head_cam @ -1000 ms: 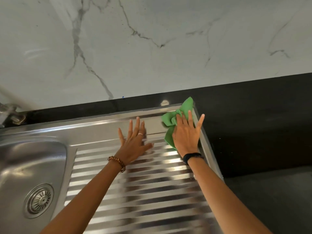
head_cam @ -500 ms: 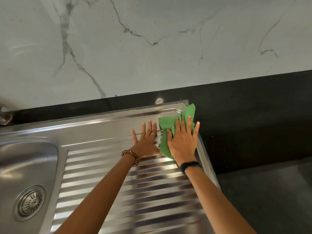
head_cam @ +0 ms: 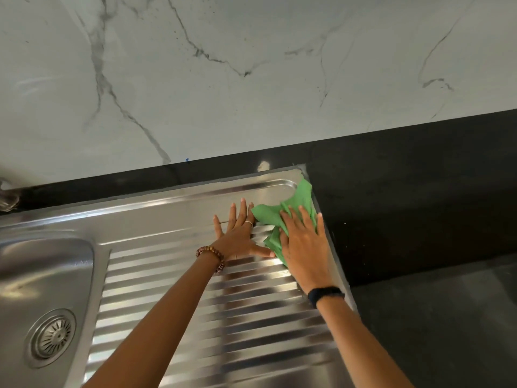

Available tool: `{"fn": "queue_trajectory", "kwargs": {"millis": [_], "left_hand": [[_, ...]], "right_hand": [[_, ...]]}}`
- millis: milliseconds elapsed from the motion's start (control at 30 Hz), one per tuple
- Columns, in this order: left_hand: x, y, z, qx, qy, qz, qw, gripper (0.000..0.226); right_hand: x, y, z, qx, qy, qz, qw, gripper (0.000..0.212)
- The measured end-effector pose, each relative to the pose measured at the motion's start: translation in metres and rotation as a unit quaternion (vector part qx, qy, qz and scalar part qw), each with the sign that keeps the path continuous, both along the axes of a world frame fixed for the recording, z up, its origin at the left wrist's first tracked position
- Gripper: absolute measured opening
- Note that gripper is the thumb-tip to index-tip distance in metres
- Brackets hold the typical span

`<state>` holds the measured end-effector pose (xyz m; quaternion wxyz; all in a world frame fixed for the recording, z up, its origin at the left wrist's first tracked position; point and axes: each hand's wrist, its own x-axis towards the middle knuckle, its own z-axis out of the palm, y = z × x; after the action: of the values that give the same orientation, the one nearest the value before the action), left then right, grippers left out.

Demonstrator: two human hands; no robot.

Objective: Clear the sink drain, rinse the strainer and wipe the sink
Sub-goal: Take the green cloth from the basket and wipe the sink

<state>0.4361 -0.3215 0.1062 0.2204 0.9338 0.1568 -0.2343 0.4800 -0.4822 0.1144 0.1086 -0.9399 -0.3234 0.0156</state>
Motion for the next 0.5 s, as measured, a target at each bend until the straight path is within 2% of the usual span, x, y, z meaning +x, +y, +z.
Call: {"fn": "queue_trajectory", "kwargs": {"millis": [267, 500], "left_hand": [[0.001, 0.002, -0.004, 0.008, 0.014, -0.004, 1.000, 0.129], [0.003, 0.001, -0.002, 0.000, 0.022, 0.003, 1.000, 0.128]], "right_hand": [[0.040, 0.048, -0.008, -0.019, -0.001, -0.102, 0.995, 0.062], [0.067, 0.058, -0.006, -0.046, -0.019, -0.033, 0.998, 0.060]]}}
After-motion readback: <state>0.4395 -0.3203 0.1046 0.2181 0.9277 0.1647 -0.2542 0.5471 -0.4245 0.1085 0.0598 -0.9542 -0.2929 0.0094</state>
